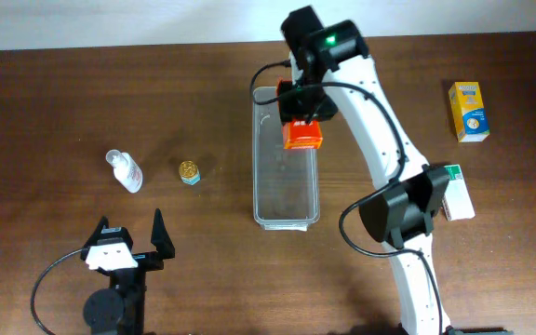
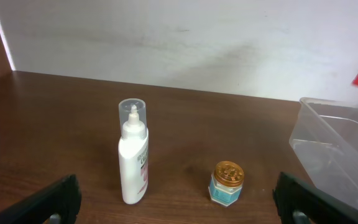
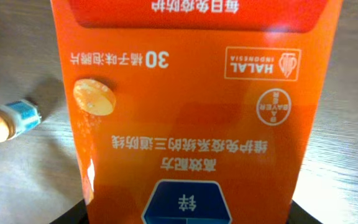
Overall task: Pack container
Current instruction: 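Lift the orange box and carry it over the clear container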
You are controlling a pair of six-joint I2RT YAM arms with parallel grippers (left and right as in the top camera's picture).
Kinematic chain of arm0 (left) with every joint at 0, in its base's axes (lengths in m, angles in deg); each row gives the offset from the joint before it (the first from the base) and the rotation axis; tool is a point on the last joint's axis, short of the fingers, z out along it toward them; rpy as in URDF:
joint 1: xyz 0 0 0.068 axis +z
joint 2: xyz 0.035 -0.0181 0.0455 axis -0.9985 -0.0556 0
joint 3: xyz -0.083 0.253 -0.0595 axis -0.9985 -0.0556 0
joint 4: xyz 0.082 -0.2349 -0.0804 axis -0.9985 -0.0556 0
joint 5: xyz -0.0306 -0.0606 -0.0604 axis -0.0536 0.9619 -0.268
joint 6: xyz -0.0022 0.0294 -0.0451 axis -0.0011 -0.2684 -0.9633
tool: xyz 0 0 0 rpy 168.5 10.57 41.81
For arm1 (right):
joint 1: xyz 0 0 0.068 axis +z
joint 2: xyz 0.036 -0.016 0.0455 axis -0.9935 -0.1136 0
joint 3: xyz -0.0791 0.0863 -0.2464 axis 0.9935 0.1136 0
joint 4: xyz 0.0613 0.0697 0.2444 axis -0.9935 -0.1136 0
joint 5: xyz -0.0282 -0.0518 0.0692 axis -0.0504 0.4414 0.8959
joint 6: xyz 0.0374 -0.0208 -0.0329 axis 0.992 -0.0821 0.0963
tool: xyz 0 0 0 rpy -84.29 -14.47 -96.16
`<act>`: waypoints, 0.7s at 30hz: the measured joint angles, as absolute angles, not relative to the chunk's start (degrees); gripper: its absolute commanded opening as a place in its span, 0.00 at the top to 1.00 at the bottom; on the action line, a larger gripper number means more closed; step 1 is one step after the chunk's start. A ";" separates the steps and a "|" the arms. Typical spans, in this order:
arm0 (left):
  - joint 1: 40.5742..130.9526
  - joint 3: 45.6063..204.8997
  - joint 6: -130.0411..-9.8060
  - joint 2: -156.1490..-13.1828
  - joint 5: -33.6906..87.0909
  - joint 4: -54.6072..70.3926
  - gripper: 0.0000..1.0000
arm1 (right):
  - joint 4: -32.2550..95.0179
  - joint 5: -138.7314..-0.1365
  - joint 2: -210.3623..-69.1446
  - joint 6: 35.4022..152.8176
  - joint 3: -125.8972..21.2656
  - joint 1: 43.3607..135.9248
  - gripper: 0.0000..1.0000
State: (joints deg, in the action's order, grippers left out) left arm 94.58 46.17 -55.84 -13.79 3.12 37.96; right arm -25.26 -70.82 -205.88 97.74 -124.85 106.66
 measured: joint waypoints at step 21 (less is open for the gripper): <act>94.58 46.17 -55.84 -13.79 3.12 37.96 0.01 | -6.27 -71.98 -205.90 103.64 -108.63 109.24 0.43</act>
State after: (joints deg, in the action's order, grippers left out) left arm 94.58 46.17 -55.84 -13.79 3.12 37.96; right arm -6.27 -71.98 -205.90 103.64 -108.63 109.24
